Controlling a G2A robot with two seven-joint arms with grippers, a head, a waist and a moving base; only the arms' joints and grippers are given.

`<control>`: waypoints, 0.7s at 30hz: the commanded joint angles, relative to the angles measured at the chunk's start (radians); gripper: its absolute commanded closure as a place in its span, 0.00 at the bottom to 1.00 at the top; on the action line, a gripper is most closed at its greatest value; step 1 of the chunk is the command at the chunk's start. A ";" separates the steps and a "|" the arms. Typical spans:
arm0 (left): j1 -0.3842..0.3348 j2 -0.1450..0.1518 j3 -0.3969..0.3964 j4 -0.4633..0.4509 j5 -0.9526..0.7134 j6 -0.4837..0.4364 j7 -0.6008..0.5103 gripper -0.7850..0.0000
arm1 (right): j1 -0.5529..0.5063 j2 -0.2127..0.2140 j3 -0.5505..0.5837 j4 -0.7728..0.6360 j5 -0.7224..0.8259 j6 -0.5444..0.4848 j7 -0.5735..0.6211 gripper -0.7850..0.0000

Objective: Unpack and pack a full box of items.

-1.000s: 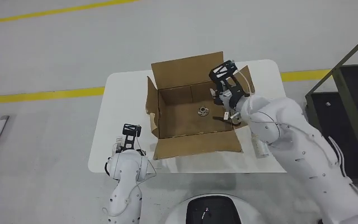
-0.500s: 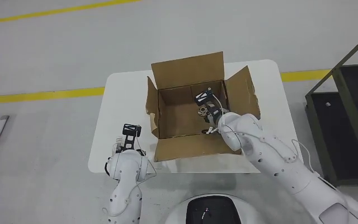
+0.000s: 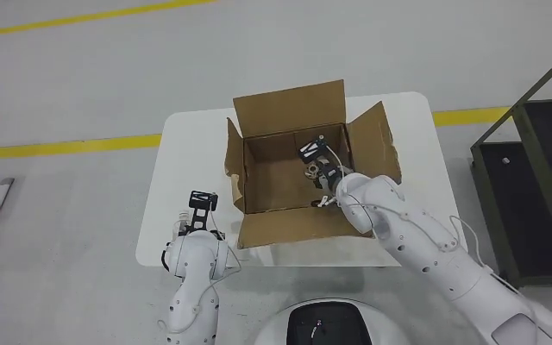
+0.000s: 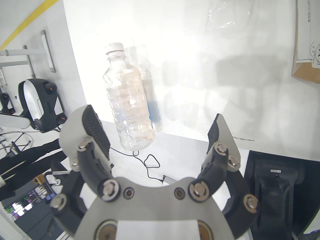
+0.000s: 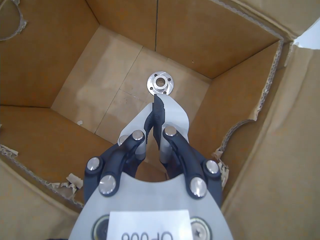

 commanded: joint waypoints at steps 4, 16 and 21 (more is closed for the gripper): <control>0.000 0.000 0.000 0.000 0.000 0.000 0.000 0.00 | 0.086 -0.031 -0.034 0.042 0.008 0.032 0.030 1.00; 0.000 0.000 0.000 0.000 0.000 0.000 0.000 0.00 | 0.267 -0.119 -0.156 0.345 0.025 -0.018 0.046 1.00; 0.000 0.000 0.000 0.000 0.000 0.000 0.000 0.00 | 0.291 -0.161 -0.206 0.476 0.048 -0.024 0.027 0.96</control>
